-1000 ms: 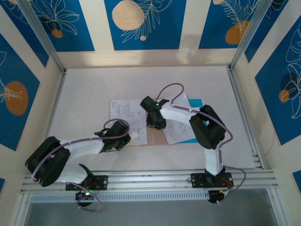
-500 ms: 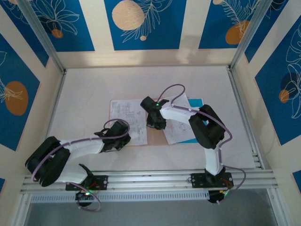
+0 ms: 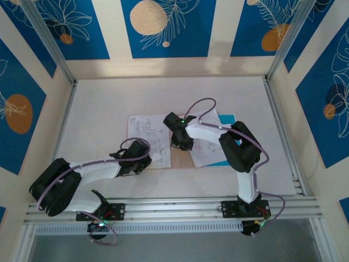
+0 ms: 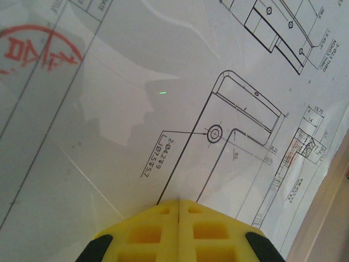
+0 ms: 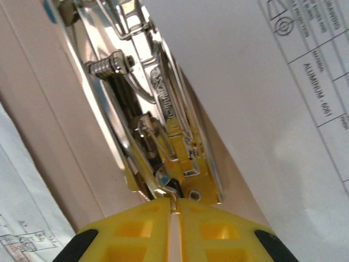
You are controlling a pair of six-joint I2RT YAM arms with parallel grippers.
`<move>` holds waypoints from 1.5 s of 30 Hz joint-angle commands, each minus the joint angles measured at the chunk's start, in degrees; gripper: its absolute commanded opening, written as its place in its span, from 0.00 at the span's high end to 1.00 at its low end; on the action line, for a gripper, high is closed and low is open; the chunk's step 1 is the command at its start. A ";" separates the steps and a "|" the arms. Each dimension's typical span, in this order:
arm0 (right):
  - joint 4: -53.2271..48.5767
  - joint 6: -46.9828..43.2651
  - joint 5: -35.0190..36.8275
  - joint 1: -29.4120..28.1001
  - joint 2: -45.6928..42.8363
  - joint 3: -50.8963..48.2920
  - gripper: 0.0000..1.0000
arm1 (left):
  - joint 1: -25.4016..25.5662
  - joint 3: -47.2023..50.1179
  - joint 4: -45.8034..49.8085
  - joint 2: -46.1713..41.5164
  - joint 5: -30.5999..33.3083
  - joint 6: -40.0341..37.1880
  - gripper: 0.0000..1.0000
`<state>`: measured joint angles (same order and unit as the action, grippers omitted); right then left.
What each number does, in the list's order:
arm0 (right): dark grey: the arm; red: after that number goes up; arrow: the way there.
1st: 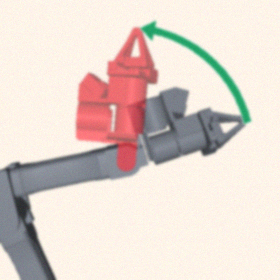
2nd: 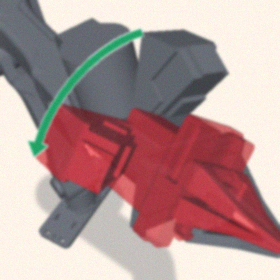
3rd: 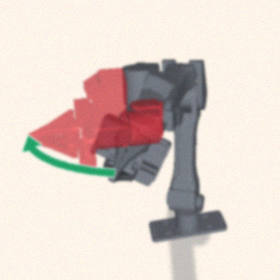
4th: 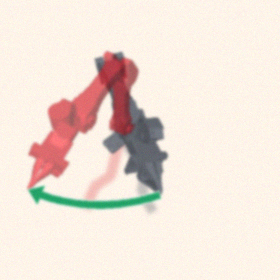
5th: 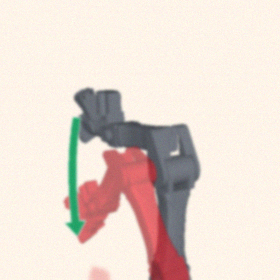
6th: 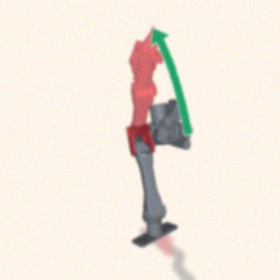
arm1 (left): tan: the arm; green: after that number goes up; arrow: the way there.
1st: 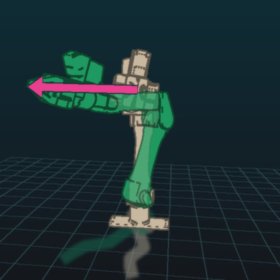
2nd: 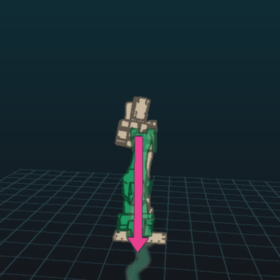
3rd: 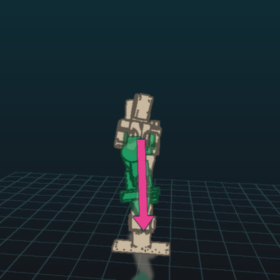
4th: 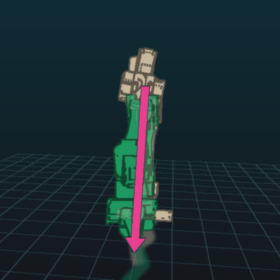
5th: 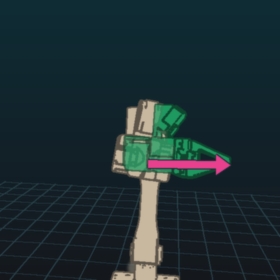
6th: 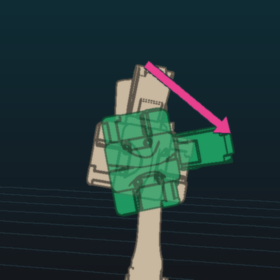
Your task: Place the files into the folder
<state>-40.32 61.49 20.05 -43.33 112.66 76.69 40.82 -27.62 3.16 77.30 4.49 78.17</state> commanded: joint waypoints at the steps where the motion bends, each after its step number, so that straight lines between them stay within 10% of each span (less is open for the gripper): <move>1: -9.13 -0.58 8.51 2.07 2.31 -2.70 0.86 | -1.26 3.43 10.11 1.94 1.76 1.72 1.00; 16: -1.49 -5.50 -0.87 0.38 -13.46 2.49 0.80 | -1.22 3.01 9.74 2.11 1.45 1.20 1.00; 45: 23.23 11.58 -18.96 10.17 -13.72 -18.33 0.87 | 8.95 1.12 0.82 6.87 1.74 11.30 1.00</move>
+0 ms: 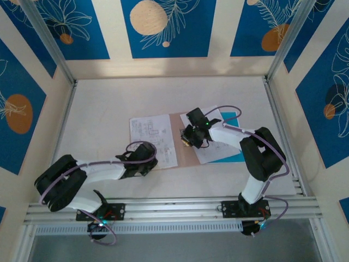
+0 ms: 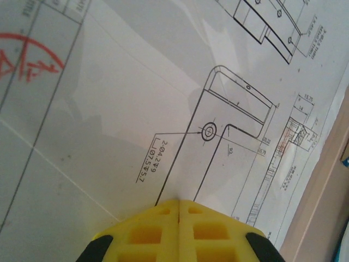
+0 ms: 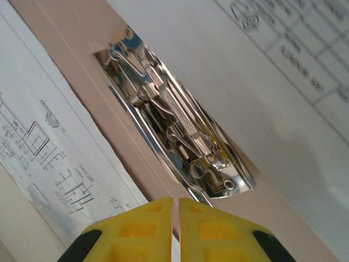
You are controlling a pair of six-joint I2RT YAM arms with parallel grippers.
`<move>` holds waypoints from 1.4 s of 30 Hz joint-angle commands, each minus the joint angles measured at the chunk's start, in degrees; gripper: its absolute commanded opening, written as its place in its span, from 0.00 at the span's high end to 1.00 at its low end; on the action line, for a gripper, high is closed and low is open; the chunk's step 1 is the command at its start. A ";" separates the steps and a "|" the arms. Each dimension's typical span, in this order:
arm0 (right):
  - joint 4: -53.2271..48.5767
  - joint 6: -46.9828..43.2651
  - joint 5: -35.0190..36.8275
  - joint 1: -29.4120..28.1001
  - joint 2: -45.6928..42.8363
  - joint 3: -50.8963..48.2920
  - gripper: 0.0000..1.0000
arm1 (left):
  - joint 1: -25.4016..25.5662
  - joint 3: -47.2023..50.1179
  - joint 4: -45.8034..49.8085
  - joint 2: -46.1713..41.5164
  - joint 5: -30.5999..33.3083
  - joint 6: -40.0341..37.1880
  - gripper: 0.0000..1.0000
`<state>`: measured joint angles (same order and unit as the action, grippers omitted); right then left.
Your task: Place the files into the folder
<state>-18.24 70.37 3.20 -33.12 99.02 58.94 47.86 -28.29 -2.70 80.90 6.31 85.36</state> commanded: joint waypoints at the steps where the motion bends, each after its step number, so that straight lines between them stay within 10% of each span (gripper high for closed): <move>1: 0.47 3.02 -1.86 0.07 -0.21 -0.53 0.87 | 2.29 1.87 6.27 3.58 0.11 4.49 1.00; 32: -13.06 7.07 10.41 -2.39 5.85 3.39 0.89 | 3.03 2.77 4.50 4.44 0.55 5.76 1.00; 42: -7.10 6.10 4.12 -0.85 3.64 1.68 0.89 | 3.03 3.59 4.46 4.31 0.97 6.07 1.00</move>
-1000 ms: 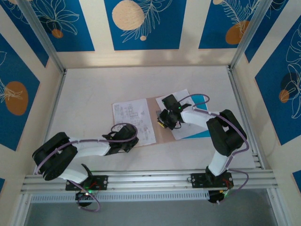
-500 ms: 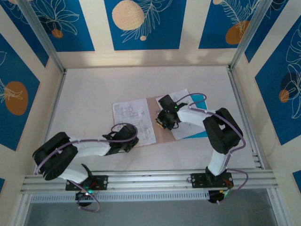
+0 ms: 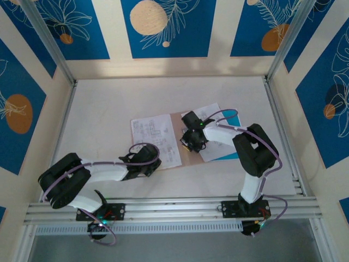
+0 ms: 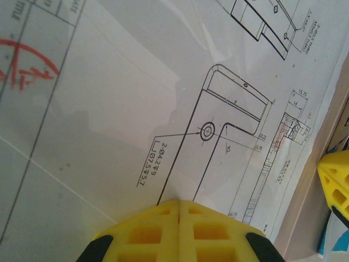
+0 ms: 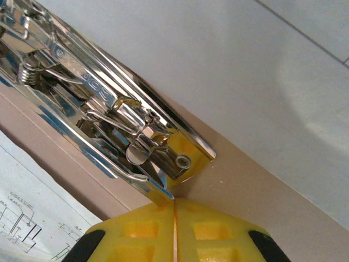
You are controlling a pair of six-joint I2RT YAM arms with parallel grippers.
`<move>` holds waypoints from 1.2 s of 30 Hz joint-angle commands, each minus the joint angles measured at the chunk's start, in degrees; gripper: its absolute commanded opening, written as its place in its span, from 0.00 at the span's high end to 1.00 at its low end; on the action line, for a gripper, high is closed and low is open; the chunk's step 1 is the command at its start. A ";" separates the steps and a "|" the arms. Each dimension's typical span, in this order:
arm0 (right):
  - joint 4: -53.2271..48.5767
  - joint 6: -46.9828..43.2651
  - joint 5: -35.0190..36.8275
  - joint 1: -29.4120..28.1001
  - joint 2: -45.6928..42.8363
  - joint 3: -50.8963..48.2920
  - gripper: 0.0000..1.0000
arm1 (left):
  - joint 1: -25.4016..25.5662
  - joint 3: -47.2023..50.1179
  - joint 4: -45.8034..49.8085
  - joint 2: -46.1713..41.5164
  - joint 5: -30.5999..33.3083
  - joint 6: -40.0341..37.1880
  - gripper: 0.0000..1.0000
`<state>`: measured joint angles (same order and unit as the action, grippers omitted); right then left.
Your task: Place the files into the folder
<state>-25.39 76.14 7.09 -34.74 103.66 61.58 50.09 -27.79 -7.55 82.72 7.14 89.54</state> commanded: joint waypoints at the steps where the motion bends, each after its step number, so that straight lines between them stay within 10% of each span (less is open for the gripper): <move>1: -0.13 0.08 0.16 0.41 -1.72 -0.49 0.89 | 0.89 3.06 9.16 2.57 0.10 1.96 1.00; 36: -11.28 1.32 7.38 0.73 6.03 4.15 0.89 | 0.80 3.12 9.63 2.58 0.51 2.30 1.00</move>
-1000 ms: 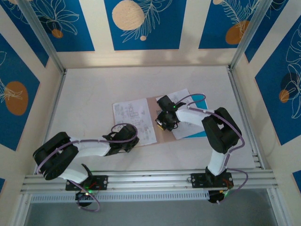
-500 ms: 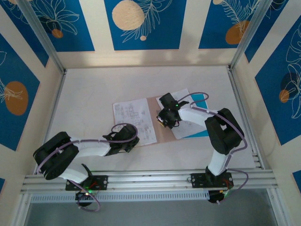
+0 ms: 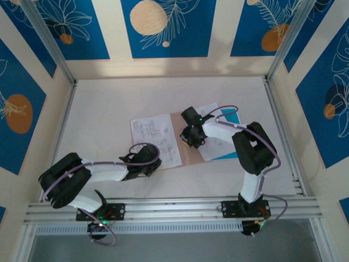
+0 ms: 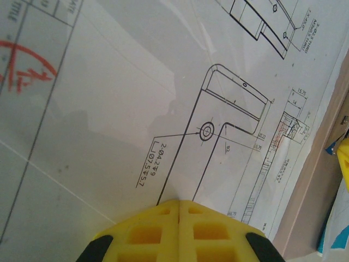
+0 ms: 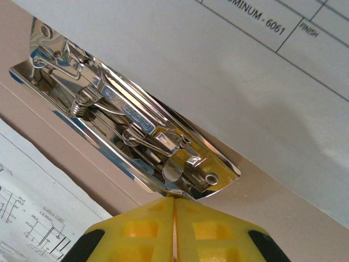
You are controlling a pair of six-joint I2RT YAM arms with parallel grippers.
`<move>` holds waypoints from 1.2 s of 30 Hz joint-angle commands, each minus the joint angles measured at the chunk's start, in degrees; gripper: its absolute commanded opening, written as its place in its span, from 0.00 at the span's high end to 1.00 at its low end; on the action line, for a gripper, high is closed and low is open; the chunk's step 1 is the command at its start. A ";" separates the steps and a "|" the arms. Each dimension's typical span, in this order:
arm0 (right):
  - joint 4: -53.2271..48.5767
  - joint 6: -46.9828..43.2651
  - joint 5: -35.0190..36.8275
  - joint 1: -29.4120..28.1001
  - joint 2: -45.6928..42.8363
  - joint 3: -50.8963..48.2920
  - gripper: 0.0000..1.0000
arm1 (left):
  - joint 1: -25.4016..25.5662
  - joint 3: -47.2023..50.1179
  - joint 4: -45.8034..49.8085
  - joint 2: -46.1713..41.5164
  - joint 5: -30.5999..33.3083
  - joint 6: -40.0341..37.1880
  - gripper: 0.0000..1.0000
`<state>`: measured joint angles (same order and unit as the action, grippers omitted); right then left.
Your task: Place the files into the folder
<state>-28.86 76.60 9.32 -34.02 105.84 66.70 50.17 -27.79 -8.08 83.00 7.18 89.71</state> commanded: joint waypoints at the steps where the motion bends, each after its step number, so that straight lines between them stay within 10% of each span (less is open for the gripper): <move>1: -8.34 0.90 5.34 -0.08 4.31 -0.84 0.89 | 0.72 3.17 10.10 2.27 0.55 2.16 1.00; 36: -19.29 -8.93 14.65 -0.95 12.36 7.65 0.89 | 0.19 4.60 11.52 -0.01 1.54 3.19 1.00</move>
<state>-39.29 71.26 13.82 -35.22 111.59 75.11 50.17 -26.33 -8.99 81.80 7.38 91.05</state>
